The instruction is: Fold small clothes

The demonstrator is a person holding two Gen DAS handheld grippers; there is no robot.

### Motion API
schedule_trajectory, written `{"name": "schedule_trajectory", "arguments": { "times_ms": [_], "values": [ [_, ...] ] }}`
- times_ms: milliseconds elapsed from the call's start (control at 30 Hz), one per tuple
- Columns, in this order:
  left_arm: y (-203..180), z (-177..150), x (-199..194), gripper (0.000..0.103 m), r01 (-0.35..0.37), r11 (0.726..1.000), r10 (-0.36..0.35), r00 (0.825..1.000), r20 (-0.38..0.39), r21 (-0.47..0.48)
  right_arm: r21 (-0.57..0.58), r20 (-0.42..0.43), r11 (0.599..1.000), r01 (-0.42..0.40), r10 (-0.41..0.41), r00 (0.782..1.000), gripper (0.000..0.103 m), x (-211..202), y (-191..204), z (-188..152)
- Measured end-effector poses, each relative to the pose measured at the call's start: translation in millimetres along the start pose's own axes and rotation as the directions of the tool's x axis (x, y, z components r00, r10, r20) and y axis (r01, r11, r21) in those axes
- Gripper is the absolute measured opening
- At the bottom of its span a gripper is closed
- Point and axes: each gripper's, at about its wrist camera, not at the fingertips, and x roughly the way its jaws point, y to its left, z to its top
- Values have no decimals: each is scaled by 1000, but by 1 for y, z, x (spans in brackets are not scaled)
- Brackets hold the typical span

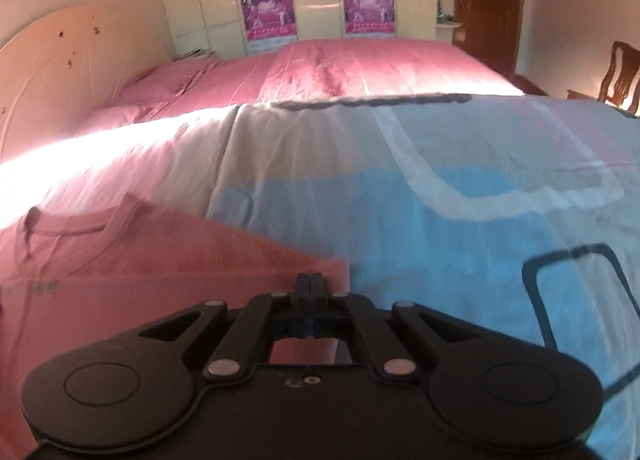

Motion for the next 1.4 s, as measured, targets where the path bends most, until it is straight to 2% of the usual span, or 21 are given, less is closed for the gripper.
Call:
{"name": "schedule_trajectory", "arguments": {
  "times_ms": [67,133,267,333,367,433,500,567,633,700,767,867,933,1000,1100,1167,1267,1367,1400],
  "values": [
    [-4,-1,-10,6,11,1000,-11,1000,2,3,-41,-15,999,9,-10,1000,14,-13,5,-11],
    [-17,-2,-22,6,60,998,-60,998,12,-10,-75,-17,997,16,-17,1000,22,-33,12,-22],
    [-62,-16,-27,10,139,990,-139,990,-10,16,-46,40,999,-19,21,999,16,-75,32,-51],
    [-74,-27,-24,28,148,989,-147,988,-45,24,-73,26,997,4,-2,1000,17,-85,44,-74],
    [-76,-33,-27,31,148,988,-147,989,-31,33,-95,9,995,25,-24,1000,17,-87,46,-88],
    [-74,-35,-35,41,150,988,-148,988,-36,36,-122,45,991,54,-49,998,17,-96,46,-102],
    [-78,-36,-47,43,131,990,-130,991,-19,45,-115,45,989,88,-83,996,22,-108,48,-104],
    [-89,-38,-54,49,148,985,-148,989,-5,84,-84,68,996,34,-28,997,22,-115,58,-99],
    [-95,-43,-52,50,147,986,-145,989,-37,80,-117,61,993,-18,25,998,25,-113,81,-100],
    [-88,-48,-51,51,145,987,-143,989,-31,73,-160,37,987,-16,22,999,27,-104,93,-108],
    [-75,-49,-55,51,125,990,-124,992,-22,62,-161,57,987,-13,22,998,29,-104,87,-114],
    [-40,-50,-67,51,25,1000,-25,1000,11,16,-130,58,991,43,-36,998,29,-112,67,-112],
    [-17,-52,-70,51,72,997,-71,997,18,-36,-97,47,993,61,-57,997,29,-114,57,-110],
    [-17,-49,-69,51,2,1000,-2,1000,6,-11,-96,45,993,64,-60,997,30,-112,60,-109],
    [-7,-36,-71,51,25,998,-22,998,60,-52,-122,78,992,28,-18,997,29,-106,75,-100],
    [-6,-24,-55,52,-6,1000,6,999,40,-21,-103,64,995,4,2,998,30,-90,80,-87],
    [0,-7,-25,52,1,998,-2,1000,-16,-57,-111,60,993,-35,41,997,31,-55,95,-58],
    [-17,12,-12,52,12,999,-11,1000,27,-45,-111,57,990,-88,95,994,29,-28,111,-32],
    [-23,17,-5,52,15,999,-15,1000,19,-32,-114,56,989,-98,104,993,29,-24,115,-27]
  ]
}}
